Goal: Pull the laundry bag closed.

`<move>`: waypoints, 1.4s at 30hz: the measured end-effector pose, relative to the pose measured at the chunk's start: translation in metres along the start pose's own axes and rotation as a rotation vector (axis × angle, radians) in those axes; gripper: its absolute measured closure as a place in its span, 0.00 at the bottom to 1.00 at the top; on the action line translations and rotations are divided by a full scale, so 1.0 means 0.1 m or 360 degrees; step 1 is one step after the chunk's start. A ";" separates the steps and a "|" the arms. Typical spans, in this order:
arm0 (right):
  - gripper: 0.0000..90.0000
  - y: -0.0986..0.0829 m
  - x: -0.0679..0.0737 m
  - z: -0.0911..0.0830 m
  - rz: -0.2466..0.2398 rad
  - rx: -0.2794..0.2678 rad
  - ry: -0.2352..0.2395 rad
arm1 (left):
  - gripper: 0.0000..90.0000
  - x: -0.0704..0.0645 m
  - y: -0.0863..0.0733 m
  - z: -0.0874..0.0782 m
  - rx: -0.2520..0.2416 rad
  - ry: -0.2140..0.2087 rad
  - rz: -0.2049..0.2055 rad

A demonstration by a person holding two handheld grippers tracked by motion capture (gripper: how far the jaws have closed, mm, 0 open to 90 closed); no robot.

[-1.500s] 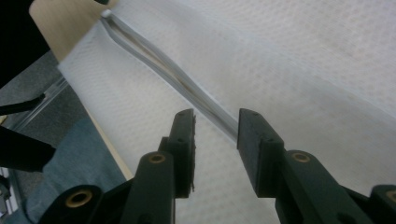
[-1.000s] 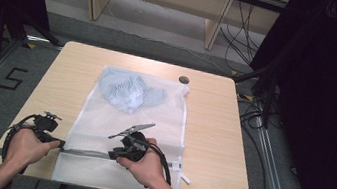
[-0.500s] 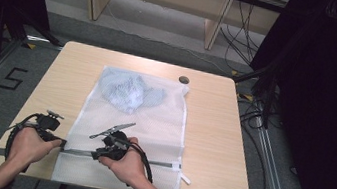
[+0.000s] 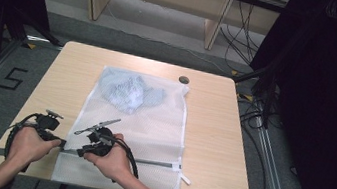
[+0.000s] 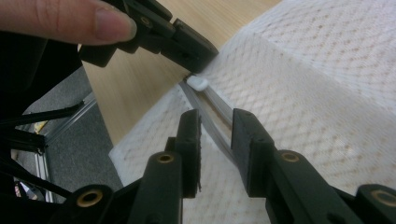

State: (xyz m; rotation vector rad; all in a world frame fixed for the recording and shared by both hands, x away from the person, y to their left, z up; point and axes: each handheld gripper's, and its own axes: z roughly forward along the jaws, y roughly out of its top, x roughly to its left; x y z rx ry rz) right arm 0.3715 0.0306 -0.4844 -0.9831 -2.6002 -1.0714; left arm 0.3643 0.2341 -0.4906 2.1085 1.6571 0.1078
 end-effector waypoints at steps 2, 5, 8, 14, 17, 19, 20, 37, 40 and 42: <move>0.81 0.02 0.01 0.03 -0.0005 -0.0001 0.0016 | 1.00 0.00 0.00 0.00 0.0007 0.0001 0.0009; 0.81 0.03 0.02 0.05 0.0007 0.0006 0.0012 | 1.00 0.00 0.00 0.00 0.0000 0.0003 0.0003; 0.81 0.04 0.02 0.07 0.0011 0.0009 0.0019 | 1.00 0.01 0.00 0.00 -0.0005 -0.0003 0.0000; 0.80 0.07 0.03 0.13 0.0000 0.0007 0.0012 | 1.00 0.01 0.00 0.00 -0.0007 -0.0004 -0.0002; 0.80 0.10 0.04 0.17 0.0037 0.0018 0.0005 | 1.00 0.01 0.00 0.00 -0.0008 -0.0008 -0.0002; 0.79 0.12 0.04 0.20 0.0026 0.0011 0.0013 | 1.00 0.01 0.00 0.00 -0.0010 -0.0007 -0.0003; 0.79 0.13 0.03 0.21 0.0018 0.0008 0.0009 | 1.00 0.01 0.00 0.00 -0.0006 -0.0006 -0.0003; 0.78 0.20 0.01 0.32 0.0088 0.0034 0.0036 | 1.00 0.00 0.00 0.00 -0.0003 0.0000 -0.0001; 0.77 0.21 0.01 0.34 0.0090 0.0037 0.0034 | 1.00 0.00 0.00 0.00 -0.0004 0.0000 -0.0002; 0.79 0.22 0.02 0.35 0.0108 0.0045 0.0048 | 1.00 0.01 0.00 0.00 -0.0005 -0.0008 -0.0004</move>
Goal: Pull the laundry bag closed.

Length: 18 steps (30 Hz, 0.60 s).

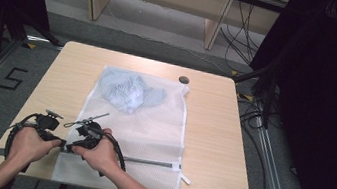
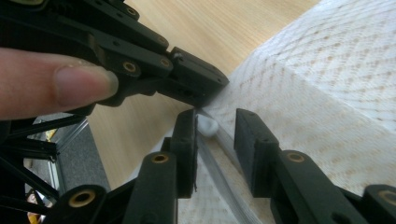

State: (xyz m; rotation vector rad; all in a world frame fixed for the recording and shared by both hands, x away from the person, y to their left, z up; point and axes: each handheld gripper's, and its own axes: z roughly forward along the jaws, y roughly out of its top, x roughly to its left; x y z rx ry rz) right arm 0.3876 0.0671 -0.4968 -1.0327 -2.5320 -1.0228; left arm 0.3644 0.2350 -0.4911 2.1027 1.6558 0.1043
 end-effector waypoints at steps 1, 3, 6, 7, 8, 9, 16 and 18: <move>0.79 0.00 0.00 0.01 -0.0017 0.0001 0.0003 | 1.00 0.00 0.00 0.00 0.0000 -0.0005 -0.0002; 0.81 0.01 0.01 0.03 -0.0012 0.0018 0.0031 | 1.00 0.00 0.00 0.00 0.0001 -0.0004 -0.0001; 0.83 0.03 0.02 0.05 -0.0010 0.0029 0.0056 | 1.00 0.00 0.00 0.00 0.0001 -0.0002 0.0000; 0.85 0.03 0.03 0.06 -0.0004 0.0024 0.0047 | 1.00 0.00 0.00 0.00 0.0002 -0.0004 0.0000; 0.87 0.03 0.03 0.06 -0.0001 0.0029 0.0034 | 1.00 0.00 0.00 0.00 0.0003 -0.0003 -0.0001; 0.89 0.04 0.03 0.06 0.0011 0.0038 0.0042 | 1.00 0.01 0.00 0.00 0.0003 -0.0004 0.0000; 0.93 0.04 0.05 0.06 -0.0014 0.0039 0.0063 | 1.00 0.00 0.00 0.00 0.0001 -0.0002 0.0000; 0.92 0.05 0.04 0.07 -0.0046 0.0038 0.0074 | 1.00 0.00 0.00 0.00 -0.0005 0.0001 0.0000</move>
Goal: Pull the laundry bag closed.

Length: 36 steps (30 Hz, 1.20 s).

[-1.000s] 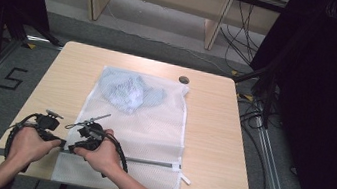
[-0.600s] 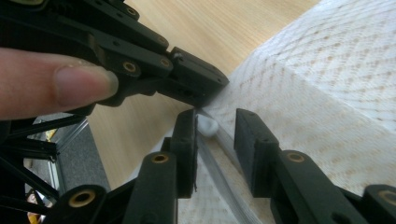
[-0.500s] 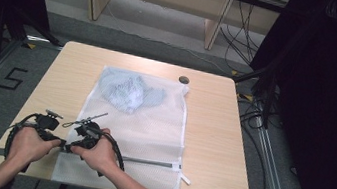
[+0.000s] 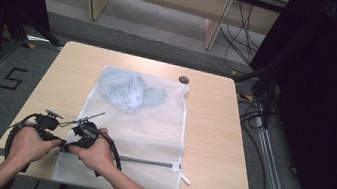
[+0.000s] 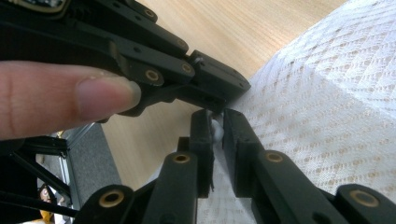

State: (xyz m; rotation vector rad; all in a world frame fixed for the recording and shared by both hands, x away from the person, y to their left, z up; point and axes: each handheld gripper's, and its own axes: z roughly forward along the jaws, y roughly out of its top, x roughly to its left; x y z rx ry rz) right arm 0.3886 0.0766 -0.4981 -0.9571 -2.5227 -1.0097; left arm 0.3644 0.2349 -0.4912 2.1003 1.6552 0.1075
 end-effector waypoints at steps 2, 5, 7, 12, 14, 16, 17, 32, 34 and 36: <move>0.92 0.00 0.02 0.00 0.0049 0.0006 0.0000 | 1.00 0.00 0.00 0.00 -0.0001 0.0000 0.0001; 0.93 0.00 0.01 0.01 0.0056 0.0011 -0.0003 | 1.00 -0.01 0.00 0.00 -0.0001 0.0004 0.0005; 0.96 -0.01 0.01 0.01 0.0067 0.0030 0.0008 | 1.00 -0.02 -0.01 0.00 -0.0007 0.0007 0.0006; 0.96 -0.05 0.01 0.01 0.0062 0.0051 -0.0023 | 1.00 -0.03 -0.02 0.00 -0.0008 0.0007 0.0018; 0.96 -0.05 0.02 0.01 0.0086 0.0055 -0.0025 | 1.00 -0.05 -0.02 0.00 -0.0013 0.0022 0.0034; 0.96 -0.06 0.02 0.01 0.0089 0.0057 -0.0025 | 1.00 -0.06 -0.02 0.01 -0.0017 0.0032 0.0050; 0.97 -0.06 0.02 0.00 0.0108 0.0056 -0.0012 | 1.00 -0.07 -0.02 0.01 -0.0016 0.0035 0.0052; 0.97 -0.08 0.00 -0.07 0.0133 0.0060 -0.0060 | 1.00 -0.08 -0.04 0.01 -0.0031 0.0042 0.0080; 0.97 -0.08 -0.01 -0.08 0.0125 0.0052 -0.0062 | 1.00 -0.08 -0.04 0.01 -0.0030 0.0044 0.0083; 0.97 -0.09 -0.02 -0.10 0.0083 0.0078 -0.0109 | 1.00 -0.07 -0.05 0.02 -0.0051 0.0035 0.0075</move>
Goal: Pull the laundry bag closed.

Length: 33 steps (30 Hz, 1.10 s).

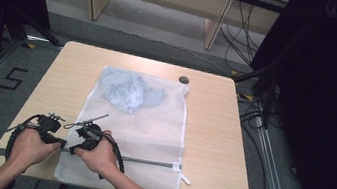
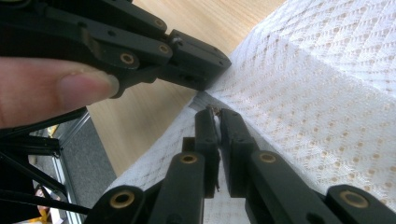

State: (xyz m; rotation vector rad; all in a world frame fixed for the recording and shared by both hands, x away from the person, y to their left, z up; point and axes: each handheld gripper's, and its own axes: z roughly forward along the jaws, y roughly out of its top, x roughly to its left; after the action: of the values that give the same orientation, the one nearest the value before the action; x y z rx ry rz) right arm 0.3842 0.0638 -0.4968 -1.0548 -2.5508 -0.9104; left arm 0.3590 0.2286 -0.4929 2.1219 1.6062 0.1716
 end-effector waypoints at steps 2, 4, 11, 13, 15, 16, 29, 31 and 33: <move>0.97 0.00 -0.01 0.00 -0.0040 -0.0015 0.0006 | 1.00 0.00 -0.01 0.00 -0.0011 -0.0007 -0.0017; 0.97 -0.01 0.00 -0.01 -0.0014 -0.0007 0.0008 | 1.00 -0.01 0.00 0.01 -0.0018 0.0002 -0.0011; 0.97 -0.02 0.00 -0.04 -0.0028 -0.0005 -0.0011 | 1.00 -0.01 0.00 0.01 -0.0024 0.0007 -0.0021; 0.97 -0.02 -0.01 -0.04 -0.0054 -0.0014 -0.0013 | 1.00 0.00 0.00 0.00 0.0000 -0.0001 0.0007; 0.97 -0.03 0.00 -0.05 -0.0020 -0.0003 -0.0004 | 1.00 -0.01 0.00 0.01 -0.0022 0.0008 -0.0022; 0.97 -0.03 -0.01 -0.05 -0.0040 -0.0005 -0.0010 | 1.00 -0.01 0.00 0.01 -0.0024 0.0009 -0.0024; 0.97 -0.07 -0.03 -0.11 -0.0032 -0.0004 -0.0012 | 1.00 0.00 0.00 0.00 -0.0004 0.0000 -0.0001; 0.97 -0.07 -0.03 -0.11 -0.0021 -0.0005 -0.0005 | 1.00 -0.01 0.00 0.01 -0.0024 0.0007 -0.0024; 0.97 -0.08 -0.04 -0.12 -0.0041 -0.0014 -0.0010 | 1.00 0.00 0.00 0.00 -0.0010 0.0001 -0.0005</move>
State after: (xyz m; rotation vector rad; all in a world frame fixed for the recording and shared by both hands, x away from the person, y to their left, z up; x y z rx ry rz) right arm 0.3817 0.0497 -0.4928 -1.0307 -2.5735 -0.9272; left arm 0.3589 0.2286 -0.4933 2.1146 1.6075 0.1757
